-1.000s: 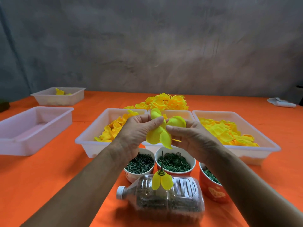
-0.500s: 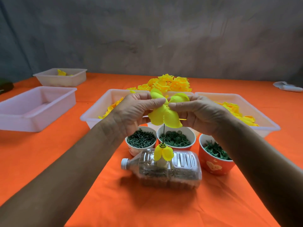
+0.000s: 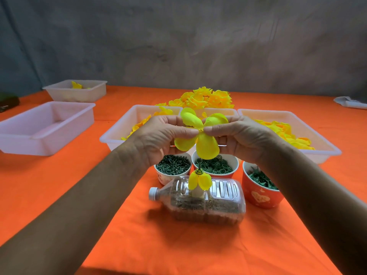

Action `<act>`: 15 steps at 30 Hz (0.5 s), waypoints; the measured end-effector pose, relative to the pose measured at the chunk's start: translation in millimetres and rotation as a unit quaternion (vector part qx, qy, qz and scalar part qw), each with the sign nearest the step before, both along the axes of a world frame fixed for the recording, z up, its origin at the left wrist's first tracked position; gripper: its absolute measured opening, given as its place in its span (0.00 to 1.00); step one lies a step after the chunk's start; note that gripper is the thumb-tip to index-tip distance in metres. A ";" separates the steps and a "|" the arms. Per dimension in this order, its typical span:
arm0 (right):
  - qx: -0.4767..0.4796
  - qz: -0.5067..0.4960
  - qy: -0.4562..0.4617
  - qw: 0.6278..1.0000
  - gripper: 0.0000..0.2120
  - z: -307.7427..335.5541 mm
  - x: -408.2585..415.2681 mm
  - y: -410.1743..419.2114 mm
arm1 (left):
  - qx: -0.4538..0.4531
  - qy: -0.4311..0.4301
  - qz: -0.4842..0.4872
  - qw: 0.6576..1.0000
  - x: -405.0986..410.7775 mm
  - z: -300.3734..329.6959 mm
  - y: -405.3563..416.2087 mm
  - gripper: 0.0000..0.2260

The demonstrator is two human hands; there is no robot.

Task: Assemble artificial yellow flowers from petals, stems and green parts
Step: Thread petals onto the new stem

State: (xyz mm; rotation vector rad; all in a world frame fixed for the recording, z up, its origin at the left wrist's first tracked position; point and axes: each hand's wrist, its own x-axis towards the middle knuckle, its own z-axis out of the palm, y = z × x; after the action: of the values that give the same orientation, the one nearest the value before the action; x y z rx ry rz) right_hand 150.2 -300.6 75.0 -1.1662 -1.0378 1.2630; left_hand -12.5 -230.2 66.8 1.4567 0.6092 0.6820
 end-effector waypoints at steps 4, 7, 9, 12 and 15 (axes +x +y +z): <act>-0.016 -0.007 -0.011 1.000 0.18 5.3 -3.3 0.9 | -0.032 0.003 -0.003 0.999 1.0 2.6 1.8 0.05; -0.028 -0.008 -0.025 0.999 0.26 12.1 -5.1 3.0 | -0.052 -0.003 0.001 0.999 4.0 7.5 3.5 0.06; -0.037 -0.005 -0.023 0.999 0.26 16.3 -5.1 4.9 | -0.064 -0.014 0.010 0.998 7.0 10.2 4.3 0.05; -0.044 -0.011 -0.021 0.999 0.28 18.5 -3.7 6.7 | -0.083 -0.030 0.021 0.996 11.8 12.1 3.3 0.05; -0.051 -0.009 -0.024 0.998 0.26 13.2 -1.7 4.6 | -0.091 -0.029 0.027 0.995 13.7 8.9 2.1 0.08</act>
State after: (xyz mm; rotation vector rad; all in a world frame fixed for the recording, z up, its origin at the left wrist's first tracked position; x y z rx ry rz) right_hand 148.6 -295.9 88.2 -1.2855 -1.0052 1.2927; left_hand 1.2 -228.1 75.8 1.2522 0.6513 0.6906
